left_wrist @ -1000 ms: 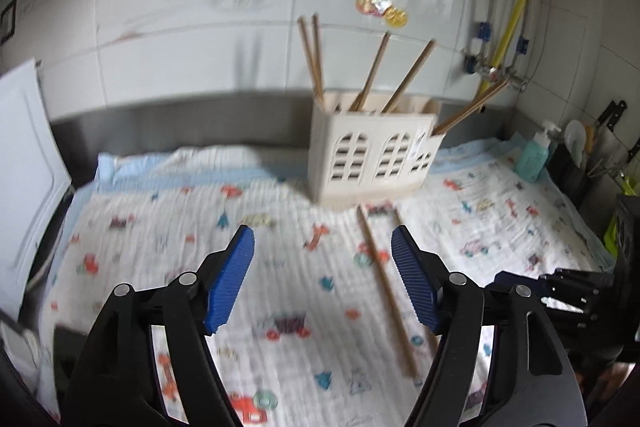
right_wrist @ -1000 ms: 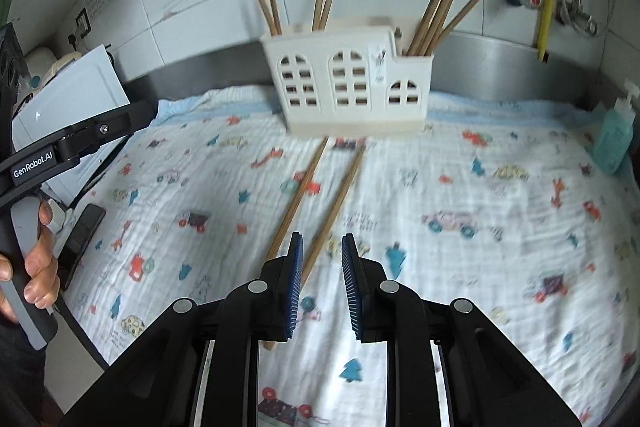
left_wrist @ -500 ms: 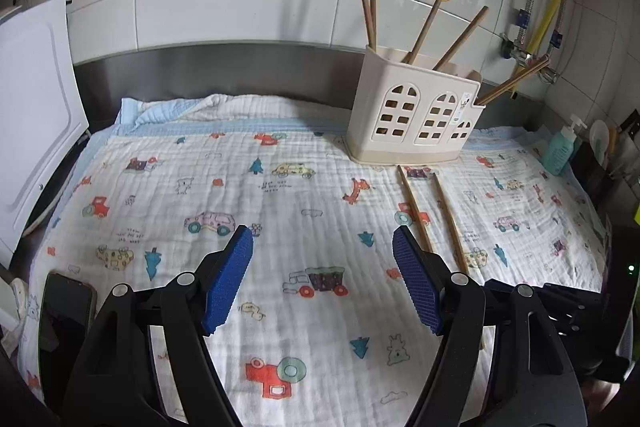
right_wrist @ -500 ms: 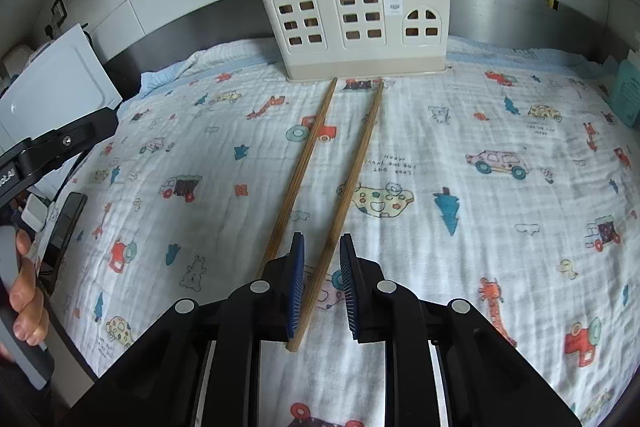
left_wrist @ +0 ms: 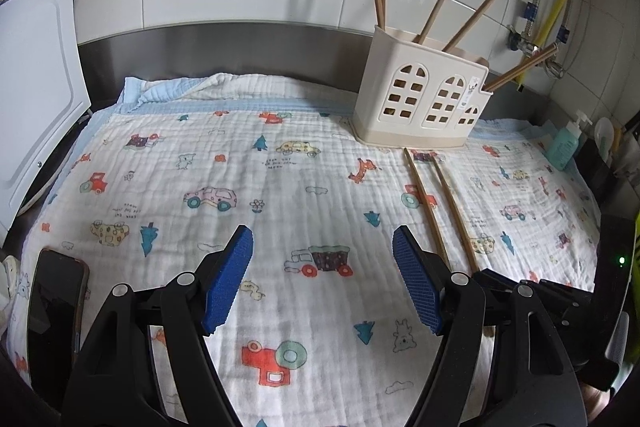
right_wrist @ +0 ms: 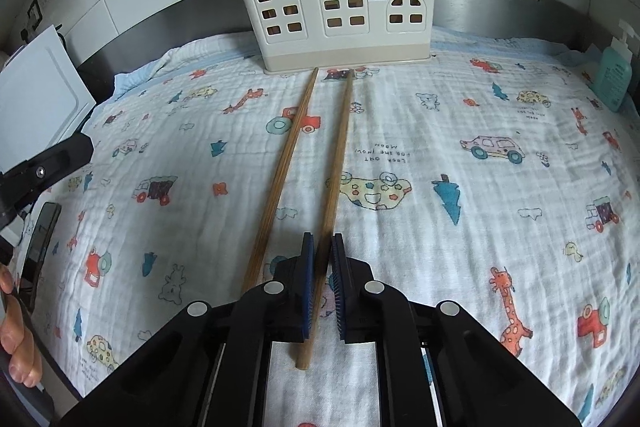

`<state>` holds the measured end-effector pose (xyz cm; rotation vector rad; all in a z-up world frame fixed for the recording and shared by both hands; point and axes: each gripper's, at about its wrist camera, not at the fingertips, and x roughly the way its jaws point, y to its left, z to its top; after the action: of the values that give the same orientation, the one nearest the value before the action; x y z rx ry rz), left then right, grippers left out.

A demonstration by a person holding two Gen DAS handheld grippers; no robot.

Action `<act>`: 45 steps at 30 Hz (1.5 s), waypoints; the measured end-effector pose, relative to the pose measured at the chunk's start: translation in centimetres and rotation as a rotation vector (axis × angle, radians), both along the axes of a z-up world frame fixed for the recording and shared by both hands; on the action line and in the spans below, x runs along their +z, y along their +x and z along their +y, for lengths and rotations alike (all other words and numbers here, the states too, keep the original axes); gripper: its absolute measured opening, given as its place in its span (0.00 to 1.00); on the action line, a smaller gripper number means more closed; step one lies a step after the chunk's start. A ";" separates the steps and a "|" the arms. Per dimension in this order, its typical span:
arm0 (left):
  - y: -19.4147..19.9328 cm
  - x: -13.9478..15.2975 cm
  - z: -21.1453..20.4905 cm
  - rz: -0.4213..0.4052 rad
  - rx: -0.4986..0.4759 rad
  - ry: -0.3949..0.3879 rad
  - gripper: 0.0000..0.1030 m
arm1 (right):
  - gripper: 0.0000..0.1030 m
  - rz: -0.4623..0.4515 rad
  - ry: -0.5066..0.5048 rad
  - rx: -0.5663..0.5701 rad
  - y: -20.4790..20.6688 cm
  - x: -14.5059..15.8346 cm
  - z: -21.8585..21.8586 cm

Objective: Organize utensils
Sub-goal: 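Close the left tool on a wooden chopstick while the right tool grasps the other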

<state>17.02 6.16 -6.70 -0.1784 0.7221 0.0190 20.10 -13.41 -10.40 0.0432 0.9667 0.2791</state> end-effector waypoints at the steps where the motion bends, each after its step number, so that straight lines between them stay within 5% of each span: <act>1: -0.1 -0.1 -0.2 0.002 -0.005 0.002 0.70 | 0.07 -0.001 0.002 -0.003 0.0 0.0 -0.1; 17: -0.6 -2.5 -7.5 0.046 -0.188 0.003 0.67 | 0.06 -0.092 0.027 0.001 -2.0 2.0 -3.4; 28: 0.9 -4.5 -9.9 0.123 -0.235 -0.018 0.31 | 0.06 -0.170 0.039 0.020 -3.4 3.9 -5.7; 40: 2.7 -5.7 -11.2 0.170 -0.219 -0.007 0.21 | 0.06 -0.185 0.061 0.027 -3.3 4.3 -7.0; 45: 3.0 -5.7 -11.7 0.171 -0.189 0.059 0.11 | 0.06 -0.189 0.062 0.030 -3.3 4.4 -7.1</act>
<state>20.04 -5.57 -12.42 -0.0516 0.9052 -0.1260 16.79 -20.54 -6.04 0.0581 0.7715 0.3343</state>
